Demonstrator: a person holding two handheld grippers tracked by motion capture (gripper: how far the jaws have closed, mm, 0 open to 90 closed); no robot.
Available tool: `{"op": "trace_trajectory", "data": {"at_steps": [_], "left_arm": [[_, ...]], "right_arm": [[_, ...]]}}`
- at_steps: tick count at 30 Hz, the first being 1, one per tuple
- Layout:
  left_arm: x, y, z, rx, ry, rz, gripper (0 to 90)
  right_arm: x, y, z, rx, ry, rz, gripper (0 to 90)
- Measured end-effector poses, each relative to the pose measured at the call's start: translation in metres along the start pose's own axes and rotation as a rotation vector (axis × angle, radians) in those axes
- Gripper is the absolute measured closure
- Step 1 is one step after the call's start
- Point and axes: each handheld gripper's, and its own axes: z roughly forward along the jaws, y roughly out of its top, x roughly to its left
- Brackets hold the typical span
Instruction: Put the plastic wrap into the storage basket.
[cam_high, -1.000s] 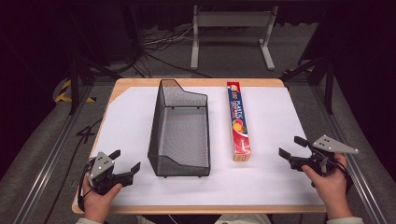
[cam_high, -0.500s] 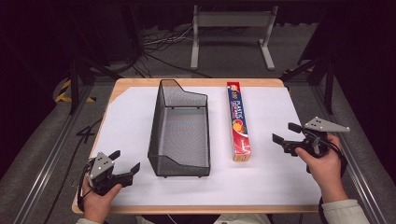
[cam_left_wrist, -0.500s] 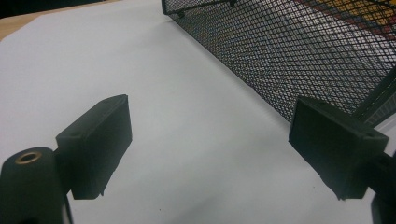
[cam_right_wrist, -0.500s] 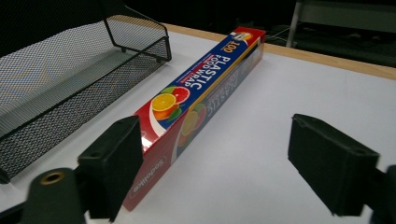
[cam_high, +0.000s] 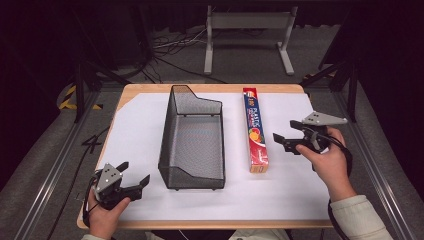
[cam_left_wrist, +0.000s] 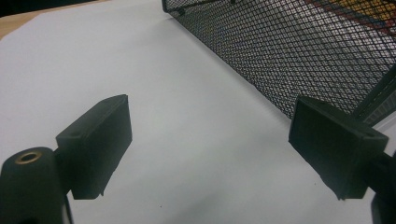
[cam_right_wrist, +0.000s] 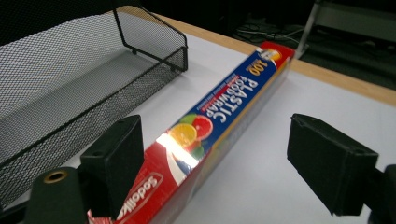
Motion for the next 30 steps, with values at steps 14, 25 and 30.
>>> {"op": "trace_trajectory", "data": {"at_steps": [14,25,30], "left_arm": [[-0.001,0.001,0.002,0.007,-0.013,0.013,14.1],[-0.001,0.0,0.001,0.011,-0.022,0.01,14.1],[0.0,0.001,0.001,0.009,-0.019,0.014,14.1]], "right_arm": [[0.019,0.038,0.045,0.101,-0.046,0.1,17.3],[0.031,0.053,0.072,0.179,-0.167,0.199,17.4],[0.035,0.057,0.081,0.194,-0.197,0.215,17.5]]}}
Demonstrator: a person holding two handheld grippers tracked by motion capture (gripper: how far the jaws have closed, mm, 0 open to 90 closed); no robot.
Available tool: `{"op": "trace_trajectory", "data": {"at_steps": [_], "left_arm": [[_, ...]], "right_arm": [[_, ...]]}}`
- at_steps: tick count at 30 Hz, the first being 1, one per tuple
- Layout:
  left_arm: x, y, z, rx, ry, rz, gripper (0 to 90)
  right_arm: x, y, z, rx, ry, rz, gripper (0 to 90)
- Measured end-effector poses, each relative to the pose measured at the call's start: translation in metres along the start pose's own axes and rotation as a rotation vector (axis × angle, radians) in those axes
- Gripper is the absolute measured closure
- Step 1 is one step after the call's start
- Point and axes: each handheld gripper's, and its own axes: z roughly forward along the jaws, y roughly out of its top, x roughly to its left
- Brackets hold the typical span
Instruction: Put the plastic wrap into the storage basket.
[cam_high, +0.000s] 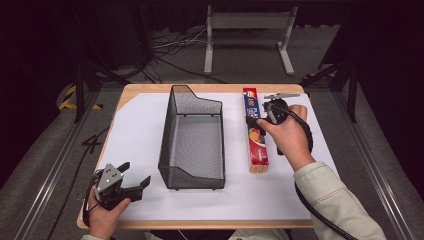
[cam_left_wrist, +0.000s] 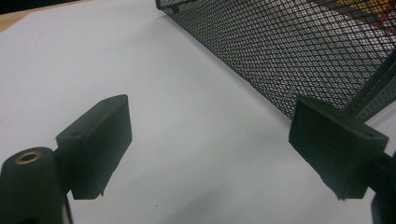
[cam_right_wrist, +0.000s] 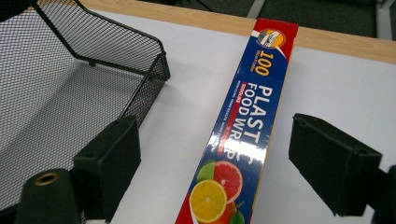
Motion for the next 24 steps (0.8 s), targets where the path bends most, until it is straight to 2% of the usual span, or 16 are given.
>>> {"op": "trace_trajectory", "data": {"at_steps": [3,9,12,16,18,21,22,24], "left_arm": [[0.0,0.0,0.0,0.0,0.0,0.001,14.1],[0.0,0.0,0.001,0.001,-0.001,0.0,14.1],[0.001,-0.001,0.001,0.001,0.003,-0.003,14.1],[0.003,-0.001,0.001,0.003,0.004,-0.006,14.1],[0.003,-0.001,0.001,0.003,0.004,-0.004,14.1],[0.002,-0.001,0.001,0.001,0.003,-0.002,14.1],[0.002,-0.001,0.001,0.0,0.002,-0.002,14.1],[0.003,-0.001,0.001,0.001,0.002,-0.003,14.1]], "right_arm": [[0.001,0.0,0.006,0.007,-0.013,-0.003,17.5],[0.0,-0.004,0.022,0.05,-0.048,0.031,17.8],[0.001,-0.006,0.027,0.056,-0.058,0.03,17.8],[0.003,-0.008,0.035,0.093,-0.062,0.036,17.8],[0.004,-0.011,0.043,0.139,-0.059,0.054,17.8],[0.005,-0.012,0.047,0.161,-0.051,0.052,17.2],[0.005,-0.012,0.051,0.185,-0.049,0.063,17.0],[0.005,-0.014,0.055,0.205,-0.065,0.065,17.0]]}}
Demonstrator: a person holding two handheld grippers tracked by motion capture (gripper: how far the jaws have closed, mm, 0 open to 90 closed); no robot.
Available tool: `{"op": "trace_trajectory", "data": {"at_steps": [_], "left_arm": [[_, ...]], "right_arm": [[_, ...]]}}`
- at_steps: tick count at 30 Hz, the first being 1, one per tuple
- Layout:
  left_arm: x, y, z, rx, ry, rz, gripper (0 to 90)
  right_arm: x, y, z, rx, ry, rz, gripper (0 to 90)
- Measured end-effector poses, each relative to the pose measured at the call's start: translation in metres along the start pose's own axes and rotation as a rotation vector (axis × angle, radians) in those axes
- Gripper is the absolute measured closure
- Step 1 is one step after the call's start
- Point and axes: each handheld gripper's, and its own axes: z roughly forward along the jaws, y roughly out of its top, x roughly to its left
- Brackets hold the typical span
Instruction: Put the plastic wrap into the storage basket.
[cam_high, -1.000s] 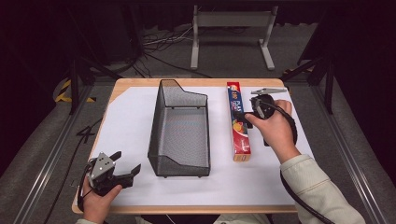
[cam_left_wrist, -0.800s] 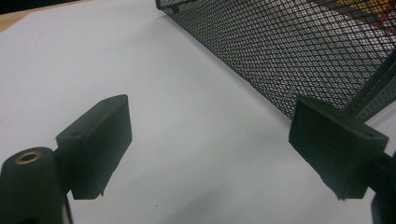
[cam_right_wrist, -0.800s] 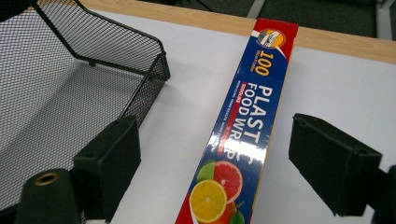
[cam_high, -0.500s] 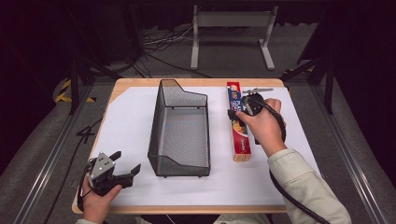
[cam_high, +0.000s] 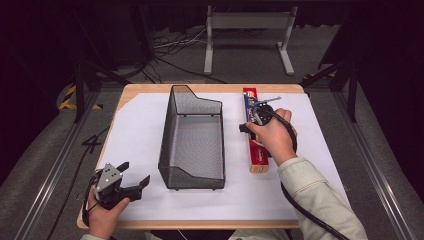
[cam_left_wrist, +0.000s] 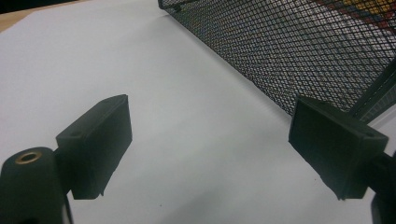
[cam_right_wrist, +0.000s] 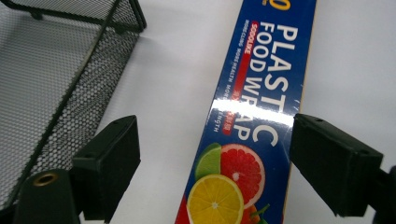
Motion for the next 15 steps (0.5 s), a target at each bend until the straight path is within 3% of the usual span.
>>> {"op": "trace_trajectory", "data": {"at_steps": [6,15], "left_arm": [[0.0,0.0,0.0,0.0,-0.002,0.0,14.1],[0.0,0.0,0.0,0.002,-0.004,-0.003,14.1]], "right_arm": [[0.0,0.001,0.01,0.041,-0.041,-0.004,13.7],[-0.003,-0.002,0.025,0.138,-0.06,0.017,13.2]]}}
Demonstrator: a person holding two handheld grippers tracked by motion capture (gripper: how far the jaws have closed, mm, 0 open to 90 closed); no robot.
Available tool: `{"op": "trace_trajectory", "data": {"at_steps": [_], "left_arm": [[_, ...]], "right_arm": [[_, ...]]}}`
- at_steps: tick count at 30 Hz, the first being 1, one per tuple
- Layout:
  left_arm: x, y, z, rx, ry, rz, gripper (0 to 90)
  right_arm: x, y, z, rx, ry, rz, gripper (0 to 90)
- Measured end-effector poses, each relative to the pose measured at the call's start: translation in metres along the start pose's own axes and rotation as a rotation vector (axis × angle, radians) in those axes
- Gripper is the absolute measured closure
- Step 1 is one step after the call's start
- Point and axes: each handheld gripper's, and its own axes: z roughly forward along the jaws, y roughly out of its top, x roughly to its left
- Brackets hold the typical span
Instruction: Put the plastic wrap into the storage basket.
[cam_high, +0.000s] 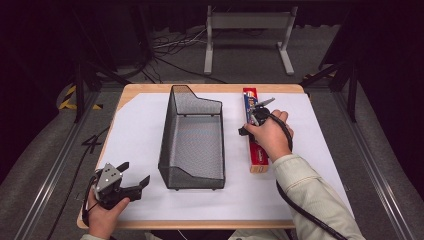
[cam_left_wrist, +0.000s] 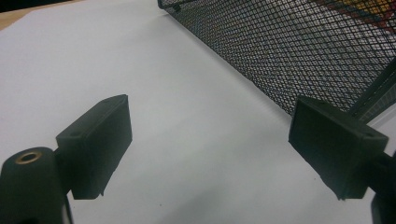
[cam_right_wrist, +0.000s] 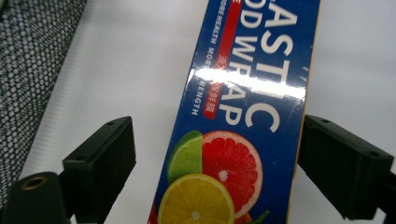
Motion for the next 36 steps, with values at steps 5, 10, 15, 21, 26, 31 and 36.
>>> {"op": "trace_trajectory", "data": {"at_steps": [5,10,15,21,26,31,36], "left_arm": [[0.0,0.0,0.0,0.0,0.0,0.0,14.1],[0.001,0.0,0.0,0.0,-0.001,-0.001,14.1],[0.001,0.0,0.0,0.001,-0.003,-0.002,14.1],[0.001,0.0,0.0,0.001,-0.002,-0.002,14.1],[0.001,-0.001,0.0,0.003,-0.003,-0.002,14.1],[0.001,-0.001,0.0,0.0,-0.005,-0.005,14.1],[0.001,-0.001,0.0,-0.001,-0.002,-0.008,14.1]], "right_arm": [[0.0,-0.001,0.008,0.049,0.008,0.003,12.7],[0.001,-0.001,0.013,0.097,-0.005,0.001,16.0],[0.0,-0.002,0.016,0.133,-0.013,0.03,22.1],[-0.002,-0.002,0.018,0.161,-0.028,0.066,31.0],[0.0,-0.002,0.018,0.163,-0.045,0.092,33.6],[0.001,-0.001,0.017,0.168,-0.053,0.117,35.8],[-0.003,-0.001,0.014,0.169,-0.033,0.149,37.7]]}}
